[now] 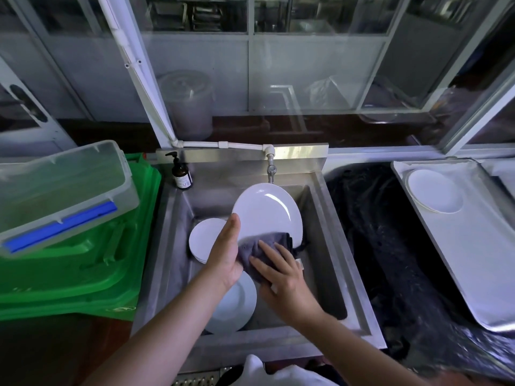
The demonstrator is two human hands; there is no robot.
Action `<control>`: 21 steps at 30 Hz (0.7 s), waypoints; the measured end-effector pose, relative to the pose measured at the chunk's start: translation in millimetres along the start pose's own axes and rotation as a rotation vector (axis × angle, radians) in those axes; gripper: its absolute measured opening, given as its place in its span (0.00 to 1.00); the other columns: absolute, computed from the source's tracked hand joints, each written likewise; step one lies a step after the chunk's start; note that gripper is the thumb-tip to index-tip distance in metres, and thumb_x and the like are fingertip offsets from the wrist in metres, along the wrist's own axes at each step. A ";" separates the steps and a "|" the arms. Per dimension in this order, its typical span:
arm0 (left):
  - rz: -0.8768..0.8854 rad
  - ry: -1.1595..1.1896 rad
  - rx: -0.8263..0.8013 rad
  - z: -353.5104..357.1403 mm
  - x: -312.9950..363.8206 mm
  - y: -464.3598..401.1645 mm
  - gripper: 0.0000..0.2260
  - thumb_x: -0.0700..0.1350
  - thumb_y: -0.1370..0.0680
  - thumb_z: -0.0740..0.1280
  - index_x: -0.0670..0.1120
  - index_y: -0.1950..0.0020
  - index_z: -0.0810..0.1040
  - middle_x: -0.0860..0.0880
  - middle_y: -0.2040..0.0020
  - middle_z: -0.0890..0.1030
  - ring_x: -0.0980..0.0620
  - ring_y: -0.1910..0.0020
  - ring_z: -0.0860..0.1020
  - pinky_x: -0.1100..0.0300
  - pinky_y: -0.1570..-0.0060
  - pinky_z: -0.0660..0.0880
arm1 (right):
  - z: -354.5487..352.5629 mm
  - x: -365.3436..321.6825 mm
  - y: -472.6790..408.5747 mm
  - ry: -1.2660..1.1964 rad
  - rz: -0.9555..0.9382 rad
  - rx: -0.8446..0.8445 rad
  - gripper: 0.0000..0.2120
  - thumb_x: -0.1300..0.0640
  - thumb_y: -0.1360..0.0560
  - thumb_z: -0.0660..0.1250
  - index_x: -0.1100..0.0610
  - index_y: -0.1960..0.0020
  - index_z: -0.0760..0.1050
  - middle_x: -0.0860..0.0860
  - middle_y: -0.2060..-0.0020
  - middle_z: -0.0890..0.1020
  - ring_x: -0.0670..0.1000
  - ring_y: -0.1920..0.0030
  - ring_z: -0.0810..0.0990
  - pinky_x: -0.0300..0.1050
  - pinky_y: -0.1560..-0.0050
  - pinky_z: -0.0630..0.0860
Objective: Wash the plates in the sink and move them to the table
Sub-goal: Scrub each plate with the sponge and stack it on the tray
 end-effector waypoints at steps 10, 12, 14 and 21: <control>-0.153 0.038 0.000 -0.2 -11.7 -3.0 0.27 0.59 0.16 0.60 0.38 0.30 0.75 0.37 0.38 0.82 0.43 0.42 0.84 0.52 0.52 0.83 | -7.5 7.3 -7.8 0.046 -0.005 0.035 0.21 0.53 0.25 0.64 0.47 0.32 0.77 0.51 0.25 0.70 0.65 0.27 0.70 0.68 0.39 0.74; -0.146 0.014 0.042 -6.3 -9.4 -6.5 0.27 0.61 0.18 0.62 0.40 0.30 0.76 0.39 0.38 0.83 0.42 0.42 0.84 0.51 0.50 0.82 | -5.1 13.6 11.8 0.047 -0.060 -0.007 0.24 0.57 0.26 0.64 0.46 0.31 0.76 0.48 0.23 0.67 0.64 0.25 0.67 0.67 0.36 0.72; -0.161 -0.030 0.050 -8.5 -12.3 -8.8 0.27 0.62 0.19 0.62 0.43 0.30 0.76 0.40 0.38 0.84 0.41 0.40 0.83 0.50 0.47 0.81 | -5.7 19.2 21.0 0.048 -0.093 -0.049 0.21 0.56 0.23 0.63 0.46 0.30 0.76 0.47 0.22 0.66 0.62 0.23 0.65 0.66 0.33 0.71; -0.191 -0.024 -0.032 12.7 -21.7 -1.8 0.24 0.59 0.16 0.58 0.44 0.29 0.76 0.41 0.36 0.83 0.45 0.36 0.81 0.50 0.40 0.78 | -9.3 29.7 -46.6 0.032 0.118 0.054 0.22 0.53 0.26 0.62 0.47 0.34 0.78 0.54 0.26 0.73 0.68 0.30 0.72 0.69 0.43 0.75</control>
Point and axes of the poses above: each hand's wrist, its own y-axis away from the middle knuckle, its own z-axis out of the palm, x = y × z, the point moved 4 cm from there along -y, towards the middle knuckle
